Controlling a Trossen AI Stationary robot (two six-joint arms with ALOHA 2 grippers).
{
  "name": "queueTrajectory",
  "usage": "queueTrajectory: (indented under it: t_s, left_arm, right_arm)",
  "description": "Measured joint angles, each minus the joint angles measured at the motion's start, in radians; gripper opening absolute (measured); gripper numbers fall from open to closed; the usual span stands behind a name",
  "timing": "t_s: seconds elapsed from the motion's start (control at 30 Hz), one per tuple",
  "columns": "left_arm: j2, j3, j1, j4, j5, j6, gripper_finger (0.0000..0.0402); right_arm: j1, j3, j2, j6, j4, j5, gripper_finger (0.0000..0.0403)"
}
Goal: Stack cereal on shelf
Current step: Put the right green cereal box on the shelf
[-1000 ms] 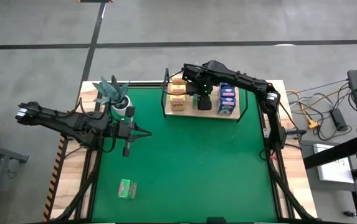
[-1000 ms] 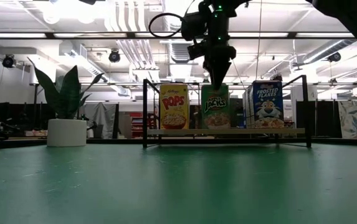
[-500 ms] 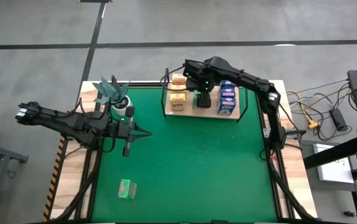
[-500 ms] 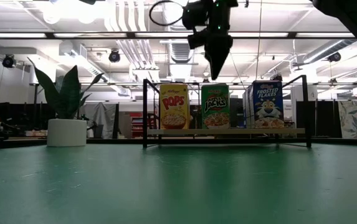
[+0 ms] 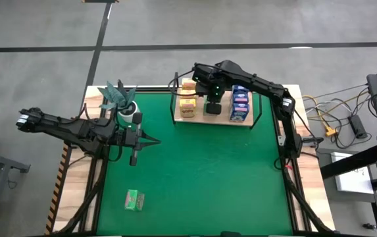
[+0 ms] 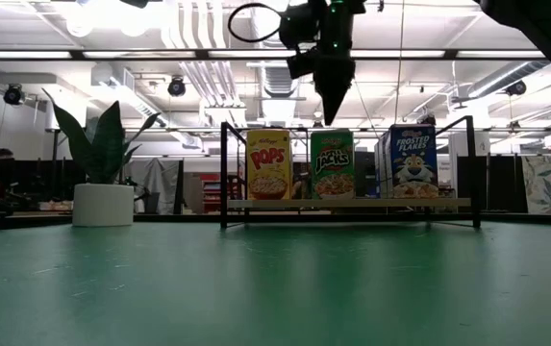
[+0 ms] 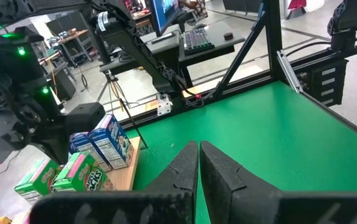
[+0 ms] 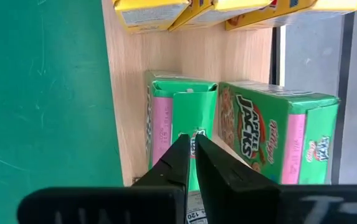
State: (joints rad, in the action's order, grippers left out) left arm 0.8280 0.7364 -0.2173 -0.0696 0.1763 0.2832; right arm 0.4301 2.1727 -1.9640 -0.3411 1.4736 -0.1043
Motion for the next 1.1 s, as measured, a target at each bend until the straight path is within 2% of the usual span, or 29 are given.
queueTrajectory:
  t_s: [0.4,0.53,0.83,1.1]
  left_arm:
    - [0.000,0.000,0.000,-0.002,0.000,0.000,0.0000]
    - [0.000,0.000,0.000,-0.002,0.000,0.000,0.0000]
    - [0.000,0.000,0.000,-0.006,0.000,0.000,0.0000]
    - [0.000,0.000,0.000,-0.006,0.000,0.000,0.0000]
  right_arm:
    - [0.000,-0.095,0.000,-0.004,-0.049,-0.011,0.0012]
    - [0.000,-0.098,0.000,-0.016,-0.048,-0.073,0.0012]
    - [0.000,-0.100,0.000,-0.053,-0.057,-0.132,0.0012]
    - [0.001,-0.101,0.000,-0.080,-0.071,-0.139,0.0012]
